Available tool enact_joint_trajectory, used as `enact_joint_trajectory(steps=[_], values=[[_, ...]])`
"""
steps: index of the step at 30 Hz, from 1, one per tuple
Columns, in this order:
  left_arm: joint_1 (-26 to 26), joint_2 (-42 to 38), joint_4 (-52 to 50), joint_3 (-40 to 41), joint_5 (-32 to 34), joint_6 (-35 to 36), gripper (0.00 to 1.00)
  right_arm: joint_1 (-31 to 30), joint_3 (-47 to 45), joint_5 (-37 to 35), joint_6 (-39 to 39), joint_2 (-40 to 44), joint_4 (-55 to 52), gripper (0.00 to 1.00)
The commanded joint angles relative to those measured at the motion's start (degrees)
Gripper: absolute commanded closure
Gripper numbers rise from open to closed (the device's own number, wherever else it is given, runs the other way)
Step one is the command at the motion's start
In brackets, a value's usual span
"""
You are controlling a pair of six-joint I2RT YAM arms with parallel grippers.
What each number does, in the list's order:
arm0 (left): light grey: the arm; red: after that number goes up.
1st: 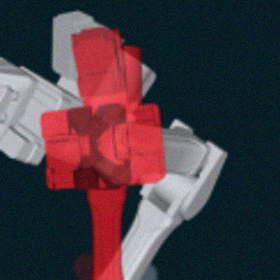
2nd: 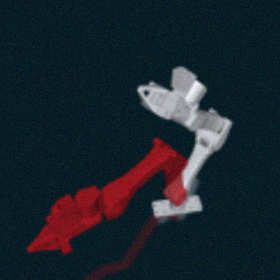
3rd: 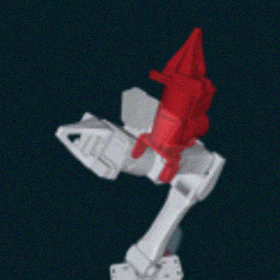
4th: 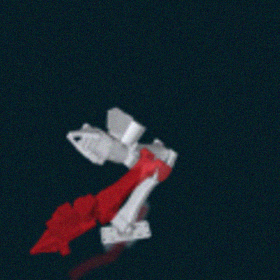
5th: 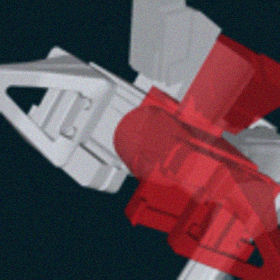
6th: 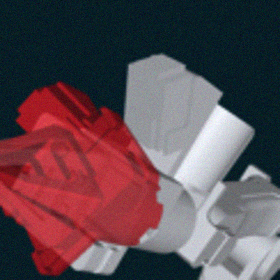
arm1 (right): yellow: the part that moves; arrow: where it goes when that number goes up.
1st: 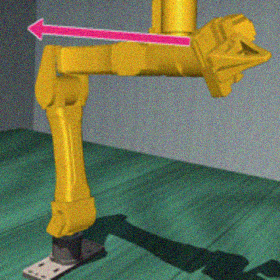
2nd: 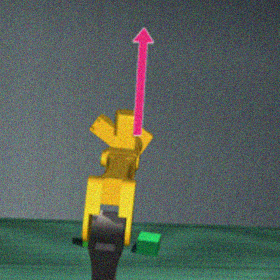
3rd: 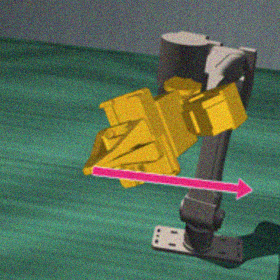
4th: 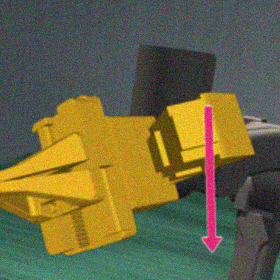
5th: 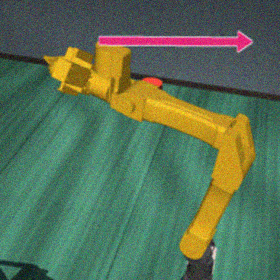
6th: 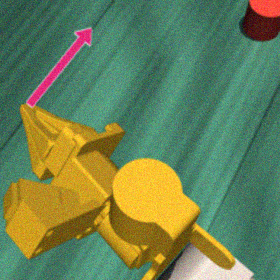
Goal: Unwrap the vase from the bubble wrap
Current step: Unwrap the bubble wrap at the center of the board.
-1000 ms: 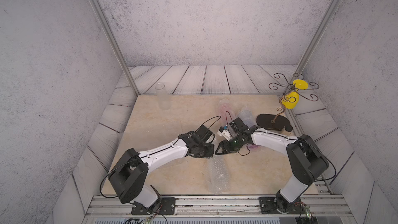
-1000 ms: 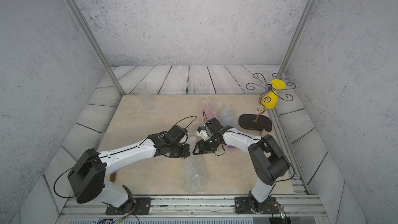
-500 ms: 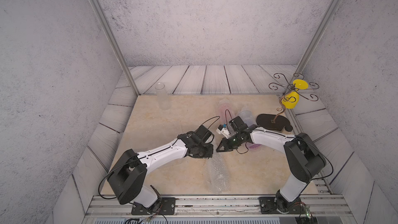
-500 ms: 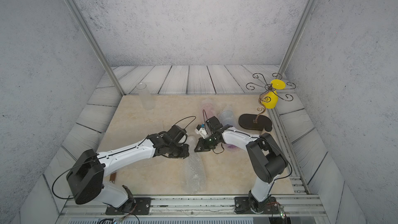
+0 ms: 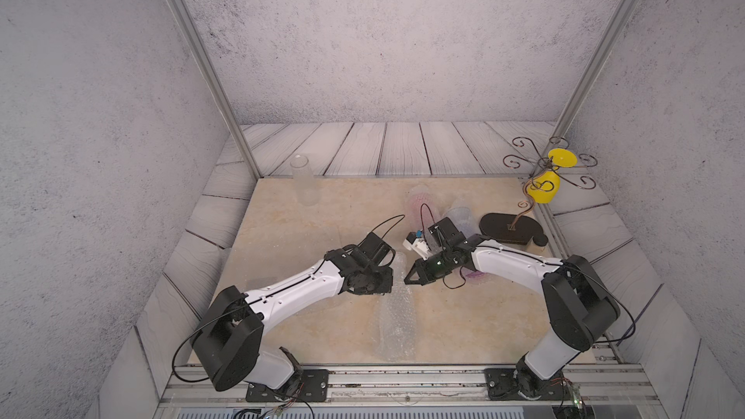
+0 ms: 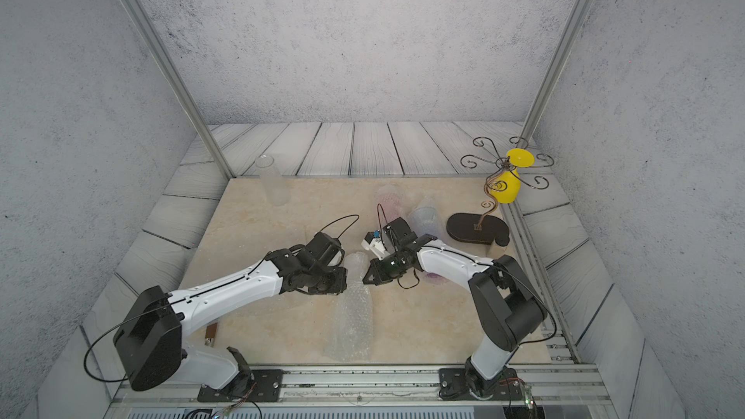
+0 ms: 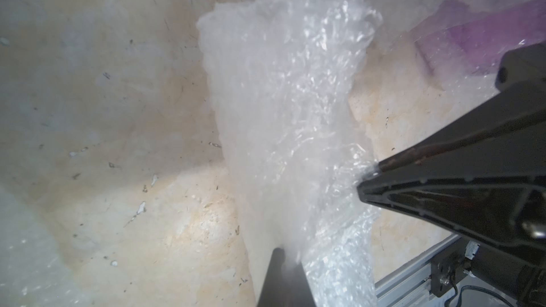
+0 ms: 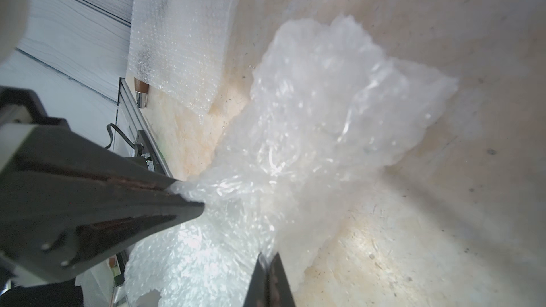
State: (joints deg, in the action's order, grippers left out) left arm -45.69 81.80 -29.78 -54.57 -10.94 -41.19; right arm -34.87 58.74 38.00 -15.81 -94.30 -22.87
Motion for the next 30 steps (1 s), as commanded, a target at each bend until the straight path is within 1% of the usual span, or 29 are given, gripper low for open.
enact_joint_trajectory(steps=[1,4,9,16,19,22,24,26,28,30], values=[[1.74,-2.12,-6.52,1.91,3.73,0.21,0.98,1.04,0.17,-8.57,2.22,3.23,-5.26,1.00],[2.19,-2.73,-6.21,2.72,3.84,-0.40,0.98,1.60,-0.37,-11.28,2.52,4.33,-5.95,1.00],[3.37,-3.31,-3.89,5.49,2.38,-1.96,1.00,2.02,-0.90,-12.85,2.72,4.24,-7.17,1.00],[6.26,-3.74,4.06,10.86,-4.32,-5.59,1.00,2.26,-0.83,-14.83,3.14,3.40,-8.80,1.00],[6.84,-3.93,5.79,11.81,-5.74,-6.18,1.00,2.33,-0.56,-14.65,3.22,3.04,-9.06,1.00],[6.81,-3.36,4.83,10.52,-6.13,-4.44,0.90,2.35,-0.29,-13.97,3.28,2.80,-8.91,1.00],[6.83,-2.86,4.13,9.58,-6.20,-3.17,0.82,2.42,-0.05,-13.41,3.41,2.55,-8.81,1.00],[6.76,-2.30,3.49,8.41,-6.46,-1.65,0.70,2.35,0.05,-12.72,3.42,2.33,-8.59,1.00],[6.76,-1.51,2.89,7.04,-6.46,-0.70,0.66,2.37,0.06,-12.36,3.31,2.30,-8.42,1.00],[6.76,-0.48,2.30,5.62,-6.29,-0.01,0.65,2.38,0.08,-12.17,3.28,2.26,-8.31,1.00]])
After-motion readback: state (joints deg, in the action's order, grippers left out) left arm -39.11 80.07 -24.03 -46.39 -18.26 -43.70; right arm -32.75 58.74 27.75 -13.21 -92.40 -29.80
